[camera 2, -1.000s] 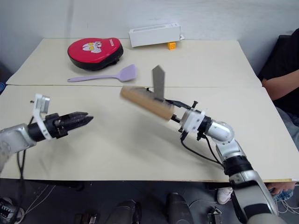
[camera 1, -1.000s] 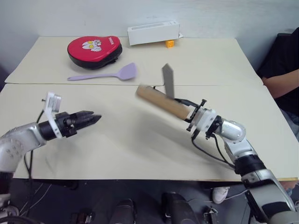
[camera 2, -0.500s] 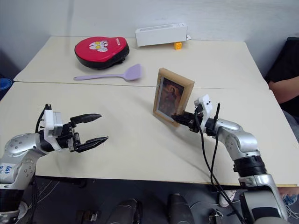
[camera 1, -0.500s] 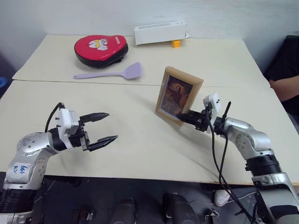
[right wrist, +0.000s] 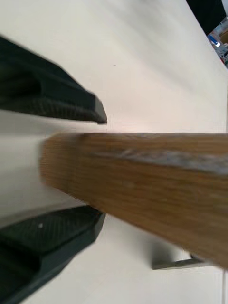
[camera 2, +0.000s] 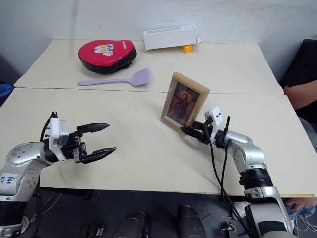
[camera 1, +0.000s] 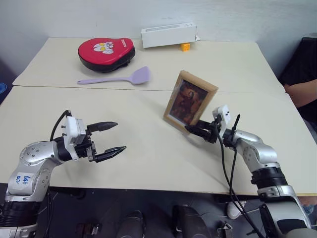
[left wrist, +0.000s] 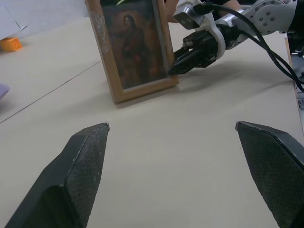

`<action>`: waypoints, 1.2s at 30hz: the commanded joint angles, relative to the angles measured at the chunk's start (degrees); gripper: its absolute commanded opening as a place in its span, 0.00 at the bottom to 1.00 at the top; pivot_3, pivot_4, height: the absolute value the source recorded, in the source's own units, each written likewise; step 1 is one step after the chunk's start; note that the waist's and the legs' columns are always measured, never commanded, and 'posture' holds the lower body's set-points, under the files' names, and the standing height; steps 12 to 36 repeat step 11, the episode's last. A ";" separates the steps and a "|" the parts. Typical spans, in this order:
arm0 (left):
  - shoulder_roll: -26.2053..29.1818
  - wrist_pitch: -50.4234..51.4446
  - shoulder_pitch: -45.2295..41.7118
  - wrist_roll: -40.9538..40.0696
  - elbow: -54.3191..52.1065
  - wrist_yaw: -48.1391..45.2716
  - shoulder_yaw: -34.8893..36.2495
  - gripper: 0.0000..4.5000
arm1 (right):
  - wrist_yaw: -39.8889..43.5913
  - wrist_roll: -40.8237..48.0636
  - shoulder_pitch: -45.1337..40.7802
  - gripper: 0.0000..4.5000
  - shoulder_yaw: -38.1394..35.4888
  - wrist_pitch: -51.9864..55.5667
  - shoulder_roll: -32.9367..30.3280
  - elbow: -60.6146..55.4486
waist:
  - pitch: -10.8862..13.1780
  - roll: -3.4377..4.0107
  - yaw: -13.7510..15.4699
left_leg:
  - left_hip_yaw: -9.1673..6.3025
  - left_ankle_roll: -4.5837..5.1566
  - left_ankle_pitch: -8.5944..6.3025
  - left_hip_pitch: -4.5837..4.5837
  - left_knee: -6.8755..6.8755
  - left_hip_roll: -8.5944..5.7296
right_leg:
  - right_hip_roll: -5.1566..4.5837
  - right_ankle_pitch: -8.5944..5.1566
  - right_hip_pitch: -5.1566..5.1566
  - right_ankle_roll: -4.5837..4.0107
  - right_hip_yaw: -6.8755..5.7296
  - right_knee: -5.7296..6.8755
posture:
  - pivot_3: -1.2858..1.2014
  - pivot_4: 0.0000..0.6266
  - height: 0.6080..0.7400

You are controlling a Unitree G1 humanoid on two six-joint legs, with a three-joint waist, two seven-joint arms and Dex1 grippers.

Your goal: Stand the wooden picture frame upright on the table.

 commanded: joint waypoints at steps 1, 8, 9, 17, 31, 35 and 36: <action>2.09 -1.50 2.64 2.44 1.29 -1.50 2.90 1.00 | 5.11 -0.60 3.17 0.87 -2.88 -4.64 -3.71 -6.53 | 0.00 0.00 -0.06 | 0.00 0.00 0.00 0.00 -0.03 0.00 | 0.00 0.00 0.00 0.01 0.00 0.00 | 0.52 0.24 1.00; 3.42 -9.97 10.45 11.39 7.82 0.26 7.11 1.00 | 16.80 -5.50 14.05 1.00 -8.61 -28.31 -10.92 -9.13 | 0.00 0.00 -0.05 | 0.04 0.06 -0.05 0.08 -0.14 0.00 | 0.01 0.00 0.05 0.01 0.02 -0.30 | 0.52 0.24 1.00; 3.24 -11.25 11.53 11.81 9.08 0.23 8.08 1.00 | 19.45 -7.52 15.82 1.00 -8.53 -33.77 -12.52 -7.95 | 0.00 0.00 -0.05 | 0.04 0.07 -0.05 0.09 -0.14 0.00 | 0.01 0.01 0.06 0.02 0.01 -0.30 | 0.52 0.24 1.00; 3.32 -13.44 13.49 12.74 10.62 0.10 9.55 1.00 | 23.13 -10.61 18.22 1.00 -9.27 -47.84 -14.31 -4.43 | 0.00 0.00 -0.05 | 0.05 0.08 -0.06 0.15 -0.18 0.00 | 0.01 0.01 0.09 0.02 0.02 -0.30 | 0.52 0.24 1.00; 3.32 -13.44 13.49 12.74 10.62 0.10 9.55 1.00 | 23.13 -10.61 18.22 1.00 -9.27 -47.84 -14.31 -4.43 | 0.00 0.00 -0.05 | 0.05 0.08 -0.06 0.15 -0.18 0.00 | 0.01 0.01 0.09 0.02 0.02 -0.30 | 0.52 0.24 1.00; 3.32 -13.44 13.49 12.74 10.62 0.10 9.55 1.00 | 23.13 -10.61 18.22 1.00 -9.27 -47.84 -14.31 -4.43 | 0.00 0.00 -0.05 | 0.05 0.08 -0.06 0.15 -0.18 0.00 | 0.01 0.01 0.09 0.02 0.02 -0.30 | 0.52 0.24 1.00; 3.32 -13.44 13.49 12.74 10.62 0.10 9.55 1.00 | 23.13 -10.61 18.22 1.00 -9.27 -47.84 -14.31 -4.43 | 0.00 0.00 -0.05 | 0.05 0.08 -0.06 0.15 -0.18 0.00 | 0.01 0.01 0.09 0.02 0.02 -0.30 | 0.52 0.24 1.00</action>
